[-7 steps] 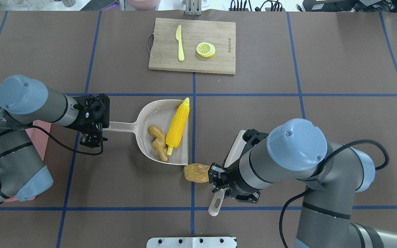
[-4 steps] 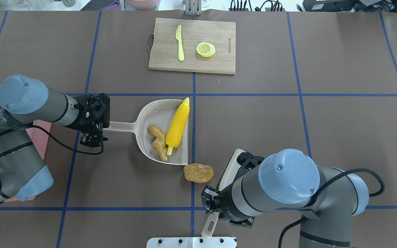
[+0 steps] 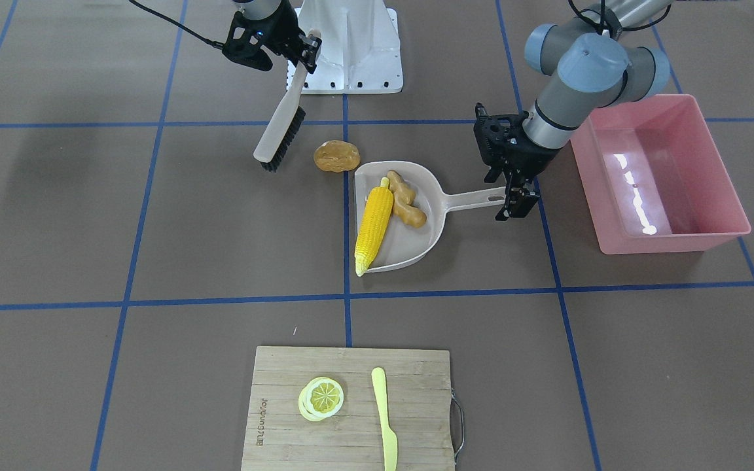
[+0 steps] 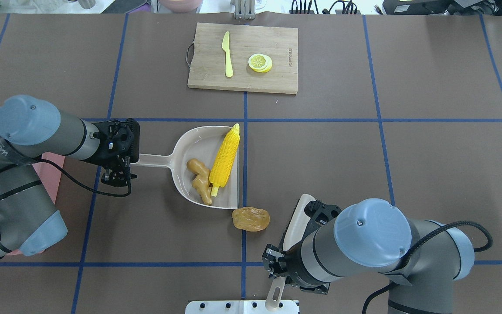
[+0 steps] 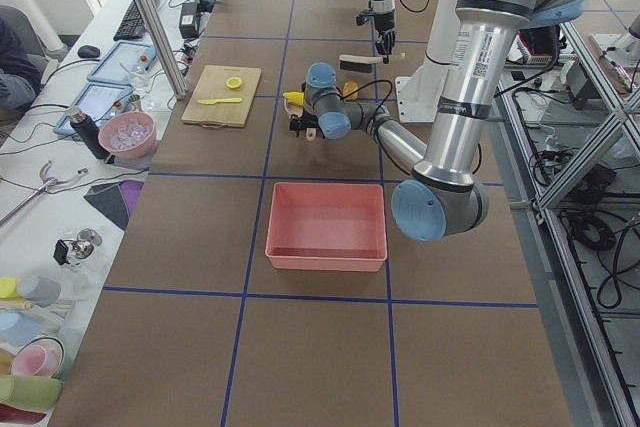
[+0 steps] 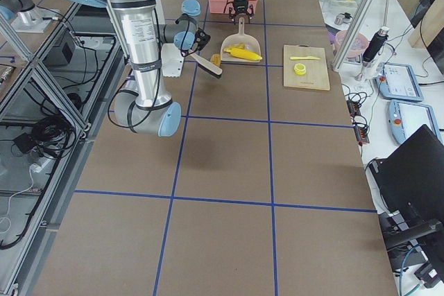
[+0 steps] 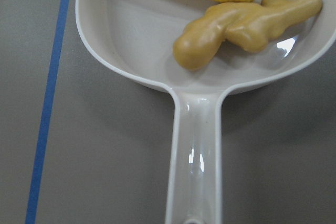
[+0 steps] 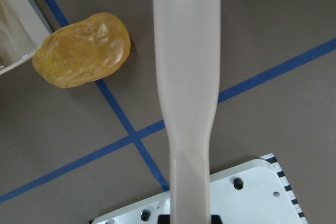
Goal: Sweep and dump trash into bin
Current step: 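Lift the brush and move it behind the potato, nearer the robot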
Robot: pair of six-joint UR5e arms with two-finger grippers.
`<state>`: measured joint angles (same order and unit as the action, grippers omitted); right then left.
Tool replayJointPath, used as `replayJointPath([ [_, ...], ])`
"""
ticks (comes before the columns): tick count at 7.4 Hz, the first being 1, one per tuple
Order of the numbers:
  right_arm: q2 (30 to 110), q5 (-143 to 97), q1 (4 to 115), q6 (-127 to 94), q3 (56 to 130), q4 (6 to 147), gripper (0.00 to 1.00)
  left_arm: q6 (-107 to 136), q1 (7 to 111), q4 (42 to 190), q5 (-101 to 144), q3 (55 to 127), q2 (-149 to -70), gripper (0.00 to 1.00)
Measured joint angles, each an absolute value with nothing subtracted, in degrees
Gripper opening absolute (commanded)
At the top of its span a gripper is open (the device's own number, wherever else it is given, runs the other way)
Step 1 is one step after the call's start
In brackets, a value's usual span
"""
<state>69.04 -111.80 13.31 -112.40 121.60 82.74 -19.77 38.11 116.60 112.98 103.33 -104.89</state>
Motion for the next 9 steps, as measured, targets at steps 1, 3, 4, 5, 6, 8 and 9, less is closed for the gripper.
replayJointPath([
  [1, 69.2, -112.3, 13.7, -111.5, 121.7, 82.8, 0.00, -19.9, 38.2, 116.5, 113.0, 103.4, -104.8, 0.85],
  [3, 69.9, -113.4, 15.3, -106.0, 122.0, 83.4, 0.00, -20.0, 38.3, 116.5, 112.7, 103.1, -104.7, 0.85],
  [4, 70.1, -113.9, 16.2, -101.5, 122.3, 84.5, 0.00, -20.2, 38.3, 116.4, 112.6, 102.8, -104.8, 0.85],
  [5, 70.1, -114.3, 16.6, -97.7, 122.5, 85.8, 0.00, -21.0, 38.2, 116.3, 112.6, 102.5, -105.0, 0.85],
  [6, 70.2, -114.4, 16.7, -95.7, 122.5, 86.4, 0.00, -22.1, 38.2, 116.1, 112.6, 102.1, -105.2, 0.85],
  [8, 70.4, -114.6, 16.8, -93.8, 122.5, 87.4, 0.00, -22.9, 38.3, 115.8, 112.6, 101.3, -106.0, 0.85],
  [9, 70.4, -114.5, 16.9, -93.3, 122.5, 87.7, 0.00, -23.0, 38.5, 115.8, 112.6, 100.6, -106.6, 0.85],
])
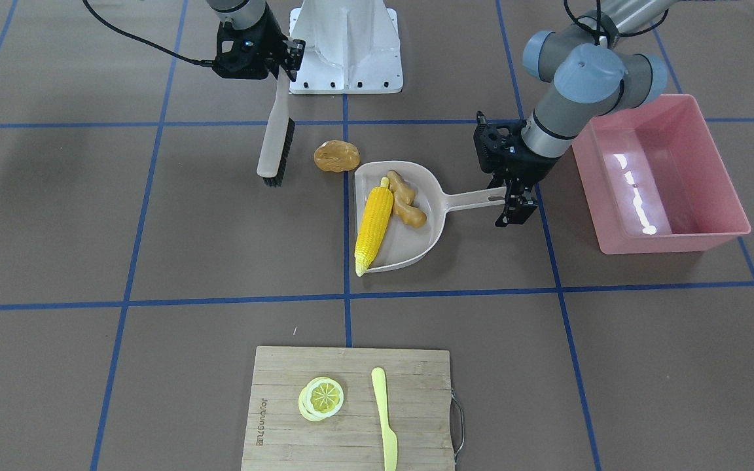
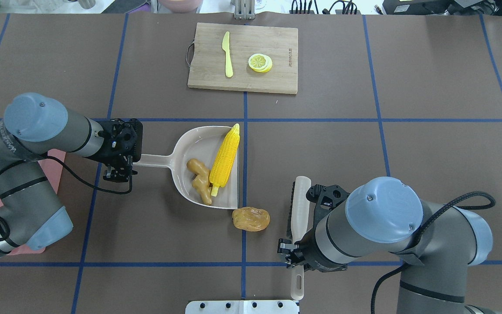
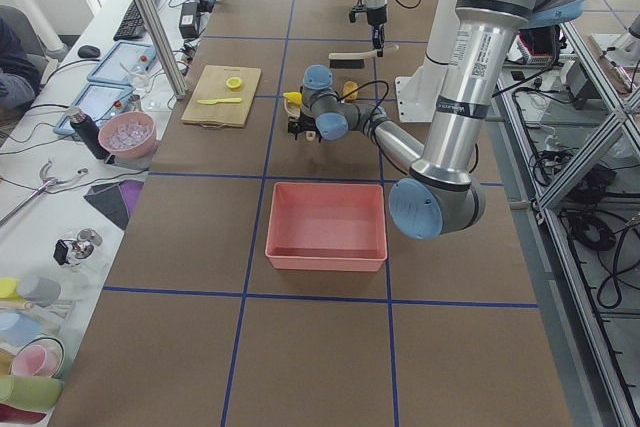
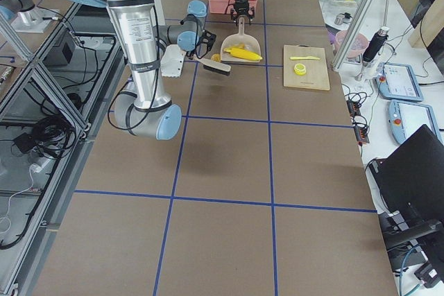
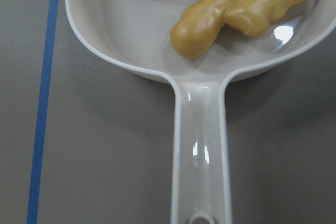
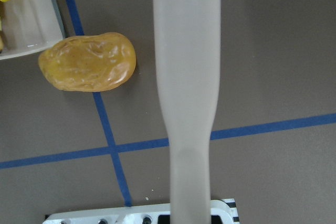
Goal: Sweep and dump trash into bin
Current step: 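Angle the dustpan toward the potato with the left gripper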
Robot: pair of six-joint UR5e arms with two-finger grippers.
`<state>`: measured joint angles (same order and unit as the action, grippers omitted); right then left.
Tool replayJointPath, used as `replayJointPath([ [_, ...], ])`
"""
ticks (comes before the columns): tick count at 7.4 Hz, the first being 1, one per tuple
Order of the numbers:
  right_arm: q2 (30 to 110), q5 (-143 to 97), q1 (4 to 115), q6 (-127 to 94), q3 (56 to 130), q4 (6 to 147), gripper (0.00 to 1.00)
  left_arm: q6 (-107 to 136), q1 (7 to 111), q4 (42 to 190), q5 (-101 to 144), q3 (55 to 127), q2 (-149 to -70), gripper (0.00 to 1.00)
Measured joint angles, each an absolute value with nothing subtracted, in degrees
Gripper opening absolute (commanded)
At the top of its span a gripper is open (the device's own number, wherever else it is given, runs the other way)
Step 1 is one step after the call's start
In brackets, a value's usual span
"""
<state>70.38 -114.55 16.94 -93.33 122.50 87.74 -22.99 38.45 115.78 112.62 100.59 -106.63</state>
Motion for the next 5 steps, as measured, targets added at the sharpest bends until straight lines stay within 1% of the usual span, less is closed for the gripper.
replayJointPath([
  [5, 70.7, -117.0, 17.3, -93.0, 124.4, 90.0, 0.00, -23.6, 40.5, 115.4, 112.7, 95.4, -112.1, 0.85],
])
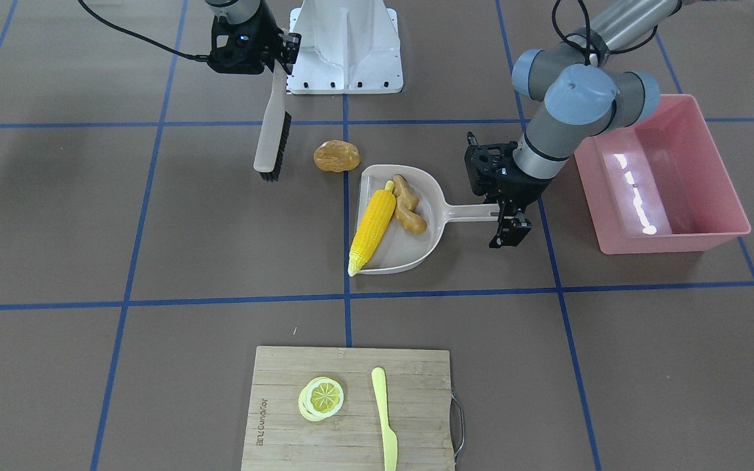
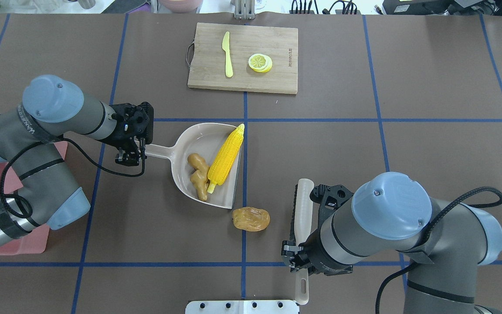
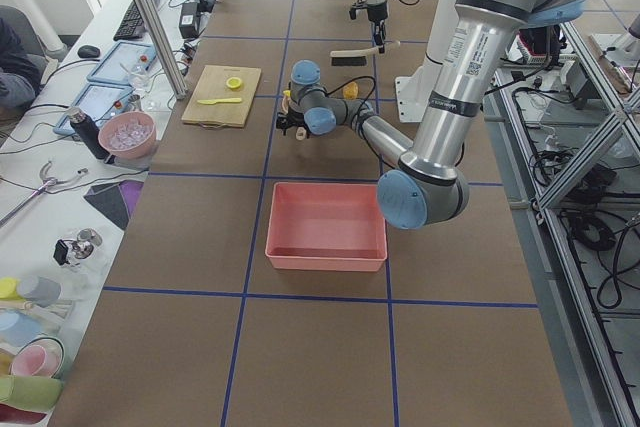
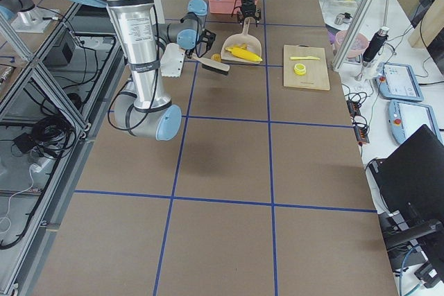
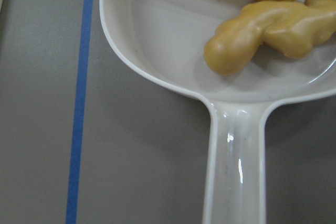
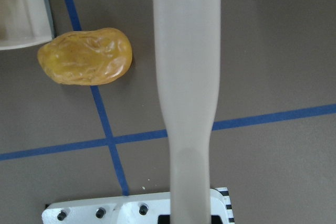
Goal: Sweep and dump trash into bin
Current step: 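Angle the dustpan toward the potato with the left gripper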
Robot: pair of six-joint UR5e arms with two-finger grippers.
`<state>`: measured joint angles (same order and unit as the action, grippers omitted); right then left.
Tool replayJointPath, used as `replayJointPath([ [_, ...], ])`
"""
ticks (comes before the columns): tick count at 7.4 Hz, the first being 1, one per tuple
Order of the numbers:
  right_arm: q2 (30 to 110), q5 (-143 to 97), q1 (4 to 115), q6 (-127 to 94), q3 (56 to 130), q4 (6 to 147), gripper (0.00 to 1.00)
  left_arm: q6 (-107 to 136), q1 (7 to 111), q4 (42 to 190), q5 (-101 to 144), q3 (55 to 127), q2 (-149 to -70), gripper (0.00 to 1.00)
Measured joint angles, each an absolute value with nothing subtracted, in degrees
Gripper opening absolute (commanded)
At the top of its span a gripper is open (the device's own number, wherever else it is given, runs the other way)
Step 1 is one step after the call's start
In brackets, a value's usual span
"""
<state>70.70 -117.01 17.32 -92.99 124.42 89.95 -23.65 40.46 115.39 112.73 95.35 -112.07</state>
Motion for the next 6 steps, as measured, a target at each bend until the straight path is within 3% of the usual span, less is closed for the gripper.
replayJointPath([
  [6, 70.6, -118.1, 17.0, -94.3, 125.0, 90.6, 0.00, -24.4, 41.6, 115.2, 112.9, 90.6, -116.3, 0.86],
])
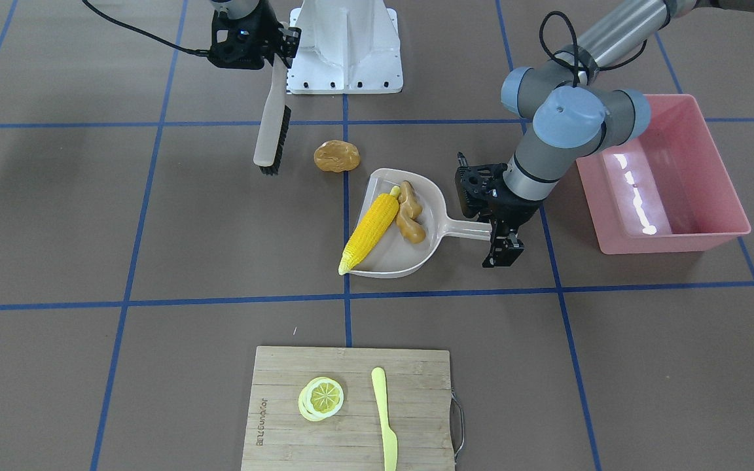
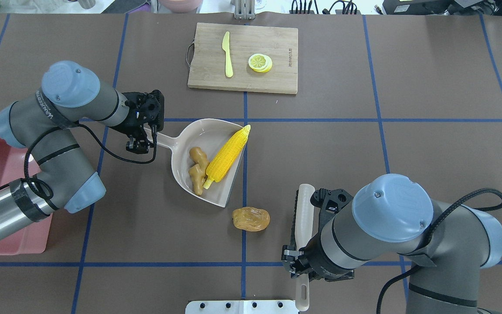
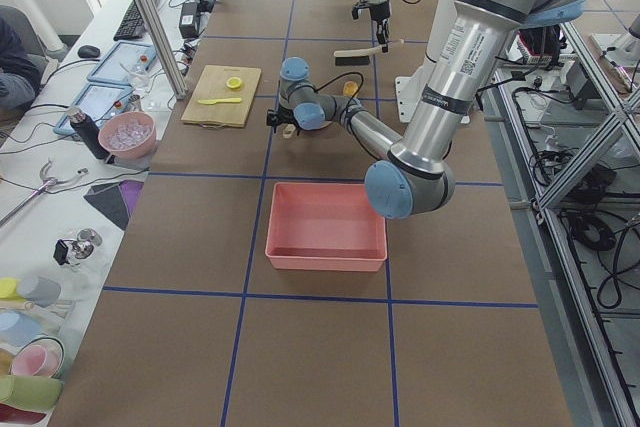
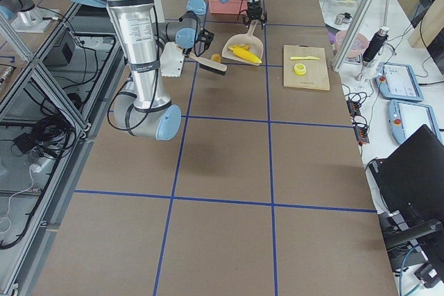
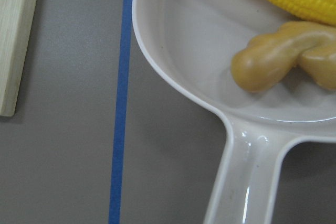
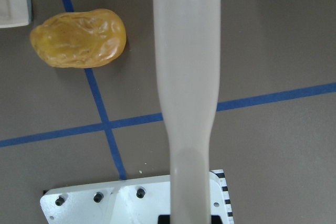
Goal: Sweep and dump trash into bin
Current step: 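Angle the dustpan toward the potato with the left gripper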
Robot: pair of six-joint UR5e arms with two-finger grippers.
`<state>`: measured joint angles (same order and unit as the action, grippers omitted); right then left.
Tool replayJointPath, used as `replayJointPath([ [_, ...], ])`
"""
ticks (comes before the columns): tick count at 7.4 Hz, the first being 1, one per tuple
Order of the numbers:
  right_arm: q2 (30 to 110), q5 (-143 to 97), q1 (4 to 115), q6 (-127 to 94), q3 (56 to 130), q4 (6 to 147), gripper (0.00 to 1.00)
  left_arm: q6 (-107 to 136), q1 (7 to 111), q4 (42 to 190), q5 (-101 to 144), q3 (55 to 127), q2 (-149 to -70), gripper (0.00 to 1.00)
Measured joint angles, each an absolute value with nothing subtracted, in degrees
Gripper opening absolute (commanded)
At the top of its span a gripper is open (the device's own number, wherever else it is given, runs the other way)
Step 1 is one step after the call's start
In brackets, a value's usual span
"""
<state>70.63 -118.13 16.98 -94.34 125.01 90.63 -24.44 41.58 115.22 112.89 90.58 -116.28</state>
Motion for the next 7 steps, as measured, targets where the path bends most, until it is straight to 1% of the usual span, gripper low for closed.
replayJointPath([
  [4, 70.5, -117.7, 14.8, -97.0, 125.0, 90.6, 0.00, -24.7, 41.5, 115.5, 113.1, 94.7, -112.8, 0.86],
  [7, 70.4, -116.2, 12.4, -98.5, 124.6, 90.4, 0.00, -25.1, 41.4, 115.9, 113.0, 96.4, -111.2, 0.86],
])
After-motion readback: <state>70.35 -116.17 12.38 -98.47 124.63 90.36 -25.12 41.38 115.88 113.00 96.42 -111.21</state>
